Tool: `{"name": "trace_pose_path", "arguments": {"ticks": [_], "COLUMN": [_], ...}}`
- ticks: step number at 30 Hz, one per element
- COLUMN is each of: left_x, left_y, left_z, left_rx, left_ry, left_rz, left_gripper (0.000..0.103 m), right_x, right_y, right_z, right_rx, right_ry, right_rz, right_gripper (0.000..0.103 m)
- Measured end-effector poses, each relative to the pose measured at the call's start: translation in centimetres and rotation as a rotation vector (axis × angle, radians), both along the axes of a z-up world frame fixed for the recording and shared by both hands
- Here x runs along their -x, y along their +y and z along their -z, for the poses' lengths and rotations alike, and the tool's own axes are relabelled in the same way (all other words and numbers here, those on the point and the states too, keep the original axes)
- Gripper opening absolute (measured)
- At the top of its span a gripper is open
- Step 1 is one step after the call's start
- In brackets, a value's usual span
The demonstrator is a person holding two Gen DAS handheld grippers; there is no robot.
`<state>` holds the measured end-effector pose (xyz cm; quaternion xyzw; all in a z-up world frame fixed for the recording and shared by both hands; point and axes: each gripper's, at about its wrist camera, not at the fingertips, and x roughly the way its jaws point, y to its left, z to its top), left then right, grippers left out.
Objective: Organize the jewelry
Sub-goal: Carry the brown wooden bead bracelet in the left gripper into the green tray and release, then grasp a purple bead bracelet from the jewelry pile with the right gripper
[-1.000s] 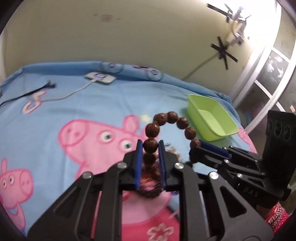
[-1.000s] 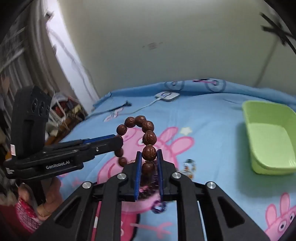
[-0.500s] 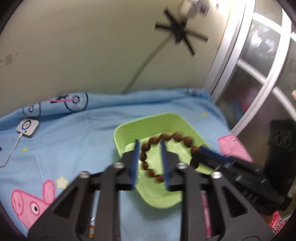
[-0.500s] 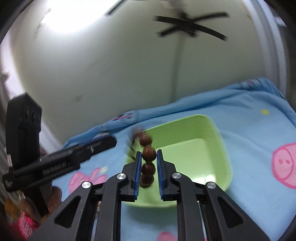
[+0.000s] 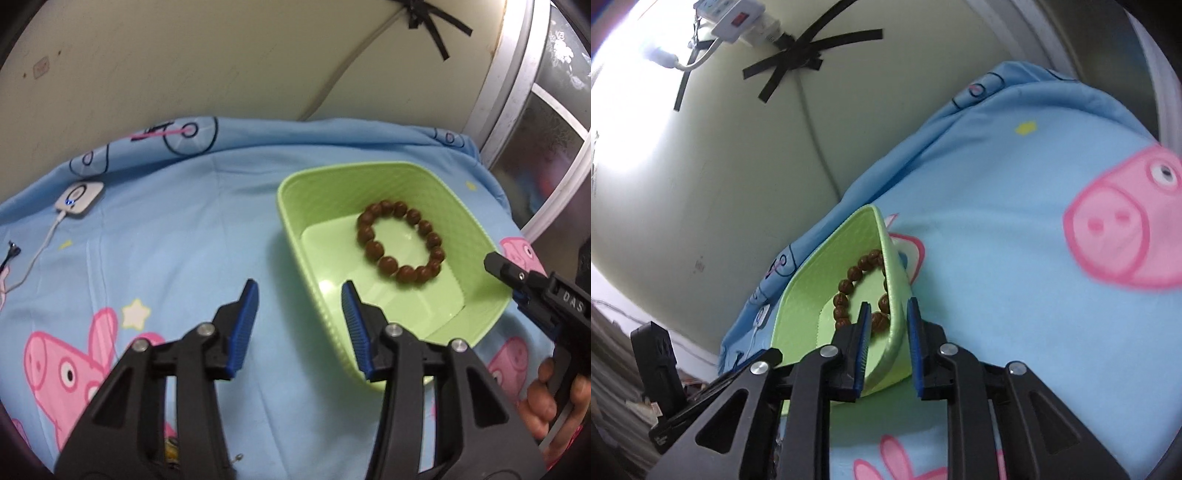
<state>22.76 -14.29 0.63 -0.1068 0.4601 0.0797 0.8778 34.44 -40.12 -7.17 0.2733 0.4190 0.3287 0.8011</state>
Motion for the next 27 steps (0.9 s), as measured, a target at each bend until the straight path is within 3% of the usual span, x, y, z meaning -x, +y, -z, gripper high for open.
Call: {"name": "trace_pose_path", "arguments": {"ticks": [1, 5, 10, 14, 16, 21, 27], "left_x": [0.1, -0.5, -1.7, -0.7, 1.5, 10.7, 19.7], "left_y": [0.4, 3.0, 7.4, 10.0, 11.0, 13.6, 14.6], "left_z": [0.2, 1.3, 0.5, -1.4, -3.0, -5.5, -2.0], "left_rx": [-0.005, -0.014, -0.022, -0.032, -0.021, -0.042, -0.072], "left_ry": [-0.004, 0.014, -0.015, -0.037, -0.091, -0.219, -0.149], "left_rz": [-0.006, -0.046, -0.117, -0.166, -0.171, -0.207, -0.288], "left_gripper": [0.038, 0.036, 0.036, 0.036, 0.037, 0.072, 0.076], "right_x": [0.0, 0.3, -0.6, -0.3, 1.0, 6.3, 13.5], "right_y": [0.5, 3.4, 9.5, 13.0, 12.0, 9.7, 12.0], "right_z": [0.2, 0.3, 0.3, -1.1, -2.2, -3.5, -2.3], "right_rx": [-0.002, 0.022, 0.052, 0.184, 0.168, 0.148, 0.129], "right_ry": [0.008, 0.025, 0.032, -0.075, -0.124, -0.213, -0.207], "right_rz": [-0.002, -0.029, -0.090, -0.085, -0.039, -0.060, -0.353], "right_gripper": [0.000, 0.001, 0.002, 0.004, 0.006, 0.008, 0.010]}}
